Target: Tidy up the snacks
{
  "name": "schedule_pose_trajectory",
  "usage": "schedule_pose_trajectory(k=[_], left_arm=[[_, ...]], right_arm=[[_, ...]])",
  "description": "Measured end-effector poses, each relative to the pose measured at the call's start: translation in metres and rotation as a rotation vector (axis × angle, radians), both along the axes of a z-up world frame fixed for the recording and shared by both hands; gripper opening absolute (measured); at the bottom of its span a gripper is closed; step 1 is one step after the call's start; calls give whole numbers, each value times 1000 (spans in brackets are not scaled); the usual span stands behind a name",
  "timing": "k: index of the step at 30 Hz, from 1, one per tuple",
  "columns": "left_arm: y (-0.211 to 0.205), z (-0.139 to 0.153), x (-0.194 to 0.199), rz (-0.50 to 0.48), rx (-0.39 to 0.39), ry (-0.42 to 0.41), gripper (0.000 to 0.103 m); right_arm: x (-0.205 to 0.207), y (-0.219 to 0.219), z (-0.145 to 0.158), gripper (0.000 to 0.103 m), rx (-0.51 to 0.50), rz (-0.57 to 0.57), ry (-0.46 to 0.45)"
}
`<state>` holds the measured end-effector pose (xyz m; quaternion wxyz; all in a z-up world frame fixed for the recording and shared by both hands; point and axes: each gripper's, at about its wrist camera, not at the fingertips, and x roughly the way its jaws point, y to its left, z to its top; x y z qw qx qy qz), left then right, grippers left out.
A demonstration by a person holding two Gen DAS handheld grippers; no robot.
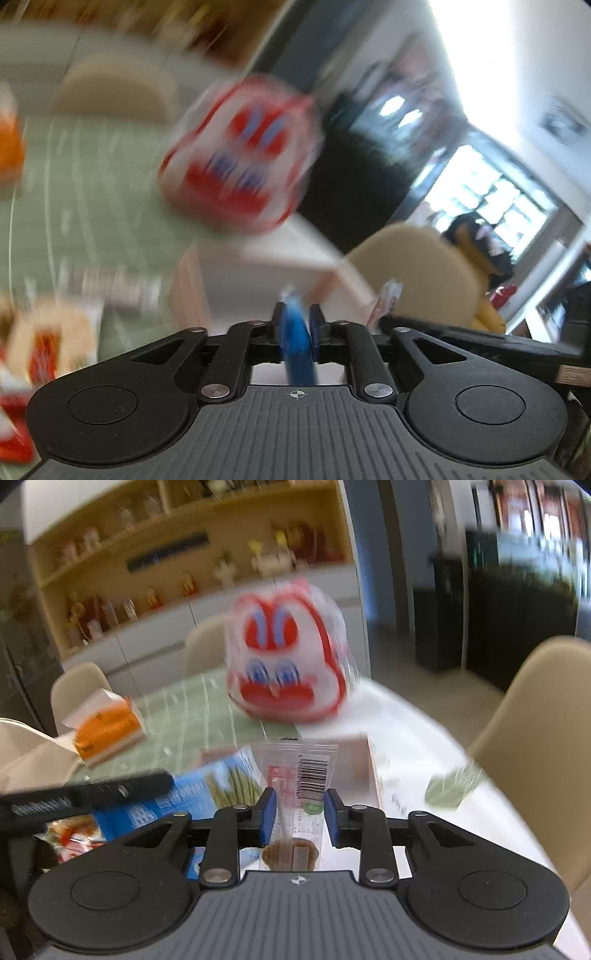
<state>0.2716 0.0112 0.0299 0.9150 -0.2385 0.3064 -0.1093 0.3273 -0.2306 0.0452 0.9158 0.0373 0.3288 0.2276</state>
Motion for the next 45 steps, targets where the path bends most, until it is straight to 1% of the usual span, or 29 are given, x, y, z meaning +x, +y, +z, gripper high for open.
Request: schedule_pose_trajectory(k=[1,2,3,5,6,7,8,9,10,13,16,19,21,22,24,26,28,29,30,32,34,36,38,41,42,44,45], left_arm=[[5,-10,6,16,-15,32,19],[9,-16,9,24,-25,39,19],[15,-19,9,33,-35,28,20],[24,-14,1,51,-39,-35,20],[29,-9,-6,63,-27,-77,20],[33,-3,-14,81,-1,-114,20],[36,2,-23,102,24,-137,20],[39,7,-30,128,50,-151,20],[43,10,-38,150,69,-153,20],[56,8,-63,160,62,-111,20],[63,-4,-87,158,62,-16,20],[72,-17,-112,144,87,51,20],[81,-26,-127,151,93,63,20],[86,-30,-133,156,92,68,20],[94,-35,-147,159,79,71,20],[100,-39,-160,151,74,69,20],[104,-42,-172,153,92,68,20],[105,-42,-175,162,103,67,20],[109,-42,-178,178,110,68,20],[116,-43,-185,229,117,62,20],[121,-43,-190,289,130,42,20],[126,-45,-194,325,133,19,20],[128,-47,-197,325,131,6,20],[128,-48,-201,328,136,-29,20],[126,-48,-202,323,140,-39,20],[123,-47,-201,303,138,-50,20],[121,-48,-200,286,135,-49,20]], right_arm=[[3,0,-6,32,-10,-9,-4],[5,-1,-9,35,-18,-11,-16],[3,-2,-10,36,-26,-19,-35],[-7,-3,-8,37,-37,-33,-80],[-15,-3,-5,37,-38,-33,-105],[-24,-3,0,40,-39,-31,-132],[-32,-3,3,45,-37,-29,-156],[-44,-2,7,47,-29,-20,-178],[-49,0,10,50,-21,-7,-186],[-64,13,12,52,-1,75,-156],[-74,34,6,52,-2,120,-123],[-81,61,2,52,-53,150,-130],[-74,80,-2,52,-78,178,-99],[-65,89,-5,52,-105,171,-63],[-46,102,-15,52,-163,110,-6],[-32,107,-24,52,-204,61,18],[-28,108,-29,52,-261,0,-5],[-29,107,-29,52,-266,-25,-13],[-34,105,-27,52,-245,-34,-22],[-48,105,-18,52,-191,15,-43],[-63,117,-8,52,-169,67,-68],[-77,141,2,52,-208,125,-105],[-77,155,8,52,-232,123,-118],[-51,154,9,52,-216,17,-78],[-40,149,5,52,-229,-15,-72],[-16,136,-13,52,-268,-61,12],[-7,128,-21,52,-272,-80,55]])
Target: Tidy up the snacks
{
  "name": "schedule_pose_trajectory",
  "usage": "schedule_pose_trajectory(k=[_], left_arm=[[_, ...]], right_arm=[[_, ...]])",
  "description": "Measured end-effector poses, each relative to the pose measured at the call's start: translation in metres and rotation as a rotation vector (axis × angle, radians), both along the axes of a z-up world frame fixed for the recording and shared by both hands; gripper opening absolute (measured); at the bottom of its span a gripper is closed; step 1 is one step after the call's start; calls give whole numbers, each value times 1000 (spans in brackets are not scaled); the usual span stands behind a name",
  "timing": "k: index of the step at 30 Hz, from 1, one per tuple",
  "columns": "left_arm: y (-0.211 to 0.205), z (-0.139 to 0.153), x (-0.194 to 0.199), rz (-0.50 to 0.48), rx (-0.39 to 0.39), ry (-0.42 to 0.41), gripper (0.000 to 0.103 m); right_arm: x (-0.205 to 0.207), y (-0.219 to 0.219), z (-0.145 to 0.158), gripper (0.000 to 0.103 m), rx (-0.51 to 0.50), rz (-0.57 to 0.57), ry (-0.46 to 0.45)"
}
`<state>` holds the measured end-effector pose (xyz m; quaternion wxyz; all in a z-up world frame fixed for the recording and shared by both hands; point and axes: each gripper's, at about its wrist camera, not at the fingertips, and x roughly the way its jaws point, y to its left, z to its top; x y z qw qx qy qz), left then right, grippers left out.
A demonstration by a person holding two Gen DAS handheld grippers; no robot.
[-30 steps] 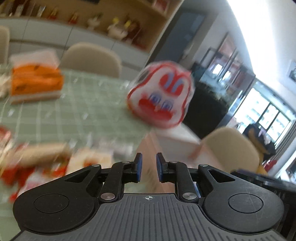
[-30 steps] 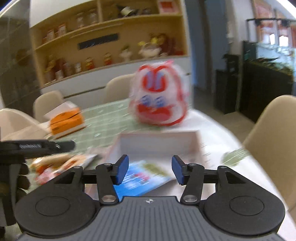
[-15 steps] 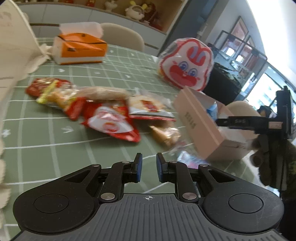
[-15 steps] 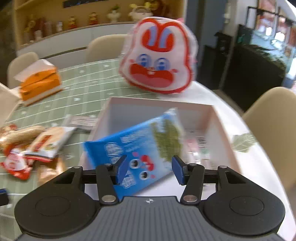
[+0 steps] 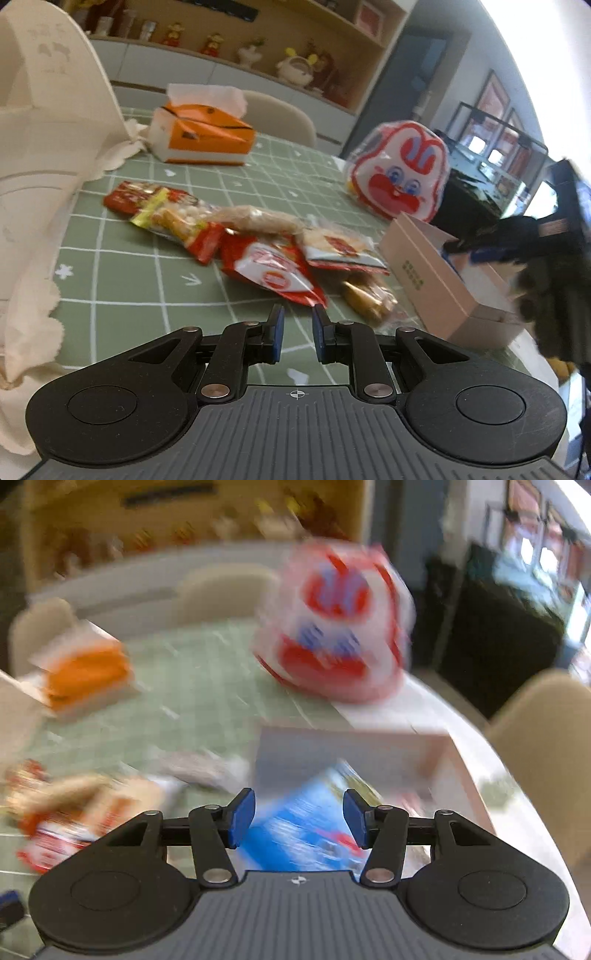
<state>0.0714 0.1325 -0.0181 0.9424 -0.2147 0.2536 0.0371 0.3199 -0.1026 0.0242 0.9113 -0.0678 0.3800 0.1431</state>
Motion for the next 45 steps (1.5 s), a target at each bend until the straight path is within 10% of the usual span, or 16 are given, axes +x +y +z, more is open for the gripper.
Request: schedule_pose_trajectory(k=[6,10,15,25,39,45], left_arm=[[-3,-16,9,-20,-35,57,20],[0,-20,9,28,-31,62,18],[-5,-19,8,31,14,62,18],[-8,-20,8,8,25,55,18],[15,-20,0,82,-108,30,18],[18,-20,2,74,-143,48,18]], right_arm=[[-8,-22,-4,52,-31,-94,-40],[-34,12,19,54,61,79,-81],[-42,94,13,67,129,280,35],[-21,143,-30,79,73,230,164],[-134,88,-10,28,89,435,150],[-171,49,-19,30,171,466,170]])
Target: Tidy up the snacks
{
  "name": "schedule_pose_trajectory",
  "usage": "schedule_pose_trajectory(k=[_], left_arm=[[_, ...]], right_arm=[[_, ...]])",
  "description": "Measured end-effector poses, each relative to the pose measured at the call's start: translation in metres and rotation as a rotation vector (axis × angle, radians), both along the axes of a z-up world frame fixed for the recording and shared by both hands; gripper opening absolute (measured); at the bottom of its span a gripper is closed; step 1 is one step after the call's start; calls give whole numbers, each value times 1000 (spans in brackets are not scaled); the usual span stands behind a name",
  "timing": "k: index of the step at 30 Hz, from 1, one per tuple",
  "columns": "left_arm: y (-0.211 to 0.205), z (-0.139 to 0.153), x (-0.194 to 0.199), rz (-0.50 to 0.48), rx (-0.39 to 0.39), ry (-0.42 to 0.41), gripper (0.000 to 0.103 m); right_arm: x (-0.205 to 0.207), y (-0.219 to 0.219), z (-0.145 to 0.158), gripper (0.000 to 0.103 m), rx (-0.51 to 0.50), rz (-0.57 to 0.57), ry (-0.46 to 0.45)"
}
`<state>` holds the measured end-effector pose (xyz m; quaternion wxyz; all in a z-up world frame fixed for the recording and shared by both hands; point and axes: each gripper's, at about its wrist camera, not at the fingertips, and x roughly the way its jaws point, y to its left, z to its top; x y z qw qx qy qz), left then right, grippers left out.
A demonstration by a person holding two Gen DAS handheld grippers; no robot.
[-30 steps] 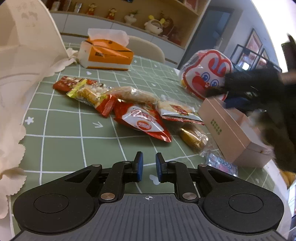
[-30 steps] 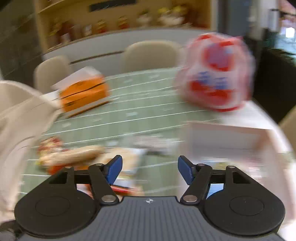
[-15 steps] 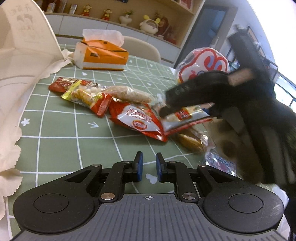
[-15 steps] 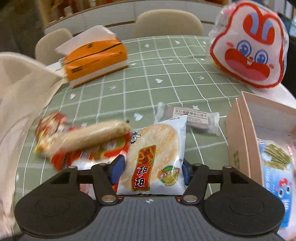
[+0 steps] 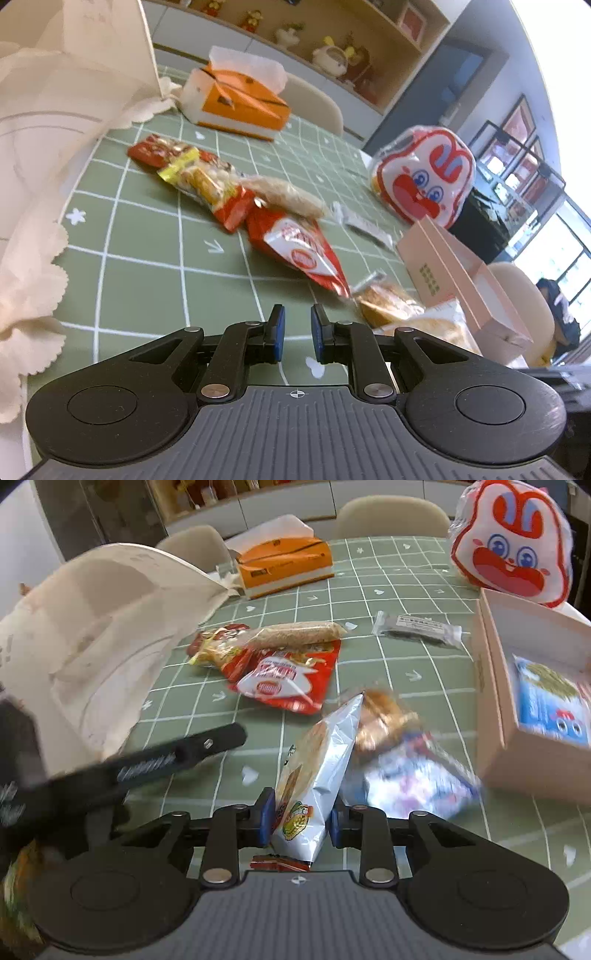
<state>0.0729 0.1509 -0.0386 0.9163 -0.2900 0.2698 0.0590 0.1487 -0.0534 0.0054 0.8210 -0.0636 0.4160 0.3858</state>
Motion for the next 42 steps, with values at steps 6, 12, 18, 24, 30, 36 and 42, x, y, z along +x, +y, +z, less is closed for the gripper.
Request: schedule_pose_trajectory(k=[6,12,18,24,30,36,42], left_arm=[[-10,3,0,-51,21,-8,18],[-20,2,3,-94,45,1,18],[-15,3,2,-75,30,0,18],[-13,10,2,-75,28,17,18],[-28,20,1,-116,105,36,18],[-33,20,0,-123,138,53,18],[-33,17,2,-125,138,73,18]], right_arm=[[-18,-43,2,73,40,-77,-204],[-1,-57,-22,82,15,-156,-250],[3,-58,-29,82,108,-149,-161],[-22,-56,-41,82,130,-71,-150],[-36,-50,-35,82,144,-45,-145],[-54,-38,-17,82,156,-4,-239],[-13,-50,-10,82,153,-268,-171]])
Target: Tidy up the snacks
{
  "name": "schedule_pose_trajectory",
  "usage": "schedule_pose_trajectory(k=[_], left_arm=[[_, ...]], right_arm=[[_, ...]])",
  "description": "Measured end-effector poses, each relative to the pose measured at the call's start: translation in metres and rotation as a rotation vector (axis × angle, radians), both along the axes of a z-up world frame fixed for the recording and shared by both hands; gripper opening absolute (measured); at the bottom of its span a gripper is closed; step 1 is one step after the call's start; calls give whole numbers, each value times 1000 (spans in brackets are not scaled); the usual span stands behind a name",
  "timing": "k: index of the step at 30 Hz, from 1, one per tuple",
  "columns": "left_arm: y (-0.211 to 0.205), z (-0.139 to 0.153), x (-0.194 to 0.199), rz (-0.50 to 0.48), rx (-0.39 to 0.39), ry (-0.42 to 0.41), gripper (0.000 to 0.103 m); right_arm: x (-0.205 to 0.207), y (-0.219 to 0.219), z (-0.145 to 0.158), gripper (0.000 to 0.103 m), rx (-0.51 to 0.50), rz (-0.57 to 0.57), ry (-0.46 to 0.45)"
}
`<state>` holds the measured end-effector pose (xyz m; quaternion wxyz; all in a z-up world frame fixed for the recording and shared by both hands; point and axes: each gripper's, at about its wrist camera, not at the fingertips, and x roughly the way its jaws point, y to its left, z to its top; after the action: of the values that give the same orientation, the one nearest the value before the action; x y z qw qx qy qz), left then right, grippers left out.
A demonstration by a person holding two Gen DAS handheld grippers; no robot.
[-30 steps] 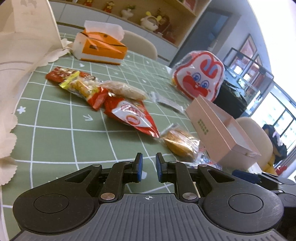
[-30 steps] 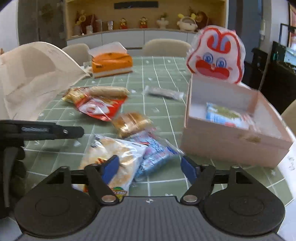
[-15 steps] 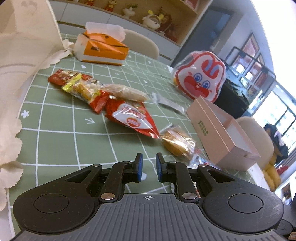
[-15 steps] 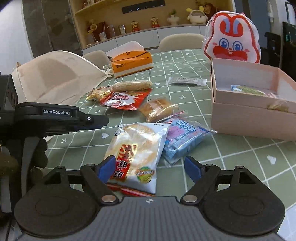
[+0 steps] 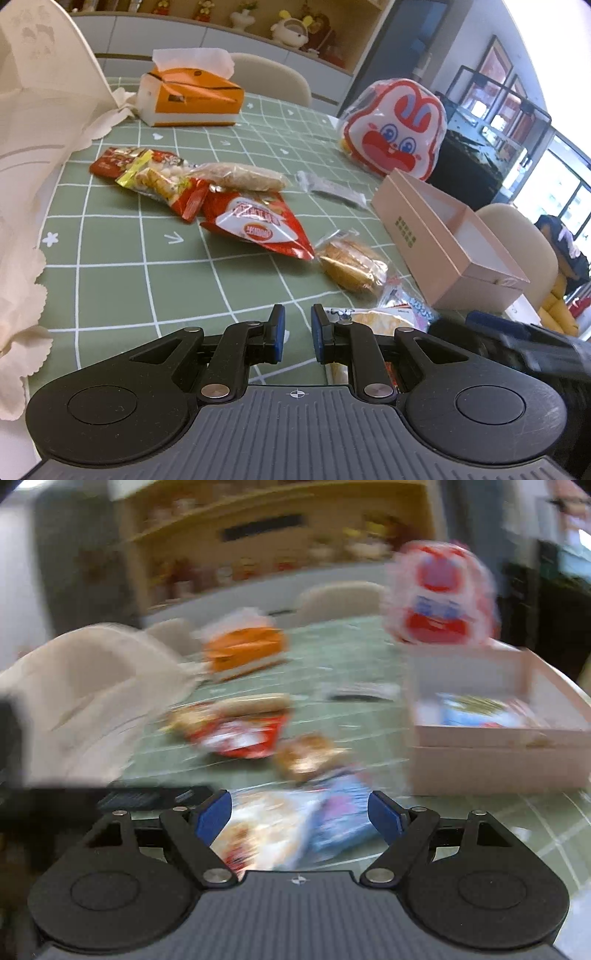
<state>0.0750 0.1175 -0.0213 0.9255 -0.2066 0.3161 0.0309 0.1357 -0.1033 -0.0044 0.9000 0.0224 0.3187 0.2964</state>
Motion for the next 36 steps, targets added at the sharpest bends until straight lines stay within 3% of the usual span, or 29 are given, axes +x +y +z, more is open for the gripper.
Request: schedule_pose_trajectory(k=[3,7,11,15,18,30,36], left_arm=[[-5,1,-1,-16,12,3,18],[-13,-1,-1,-48,36,16,18],[-17,-5,0,-73,37,39,18],[-19,-4,-2,-80,38,35,18],[-19,-5,-1,-84,37,39,18],[-18,4,-3,-111,8,25,18],[-52,24,-14,-218,123,-5,19]], right_arm=[[22,3,-11,82,-8,-75,77],[37,24,-18,82,-69,-135,54],[47,31,-23,81,-64,-157,92],[45,18,-22,66,-70,-124,93],[42,2,-21,64,-58,-106,107],[14,-63,-29,63,-128,-146,30],[5,-85,-35,63,-145,-129,-28]])
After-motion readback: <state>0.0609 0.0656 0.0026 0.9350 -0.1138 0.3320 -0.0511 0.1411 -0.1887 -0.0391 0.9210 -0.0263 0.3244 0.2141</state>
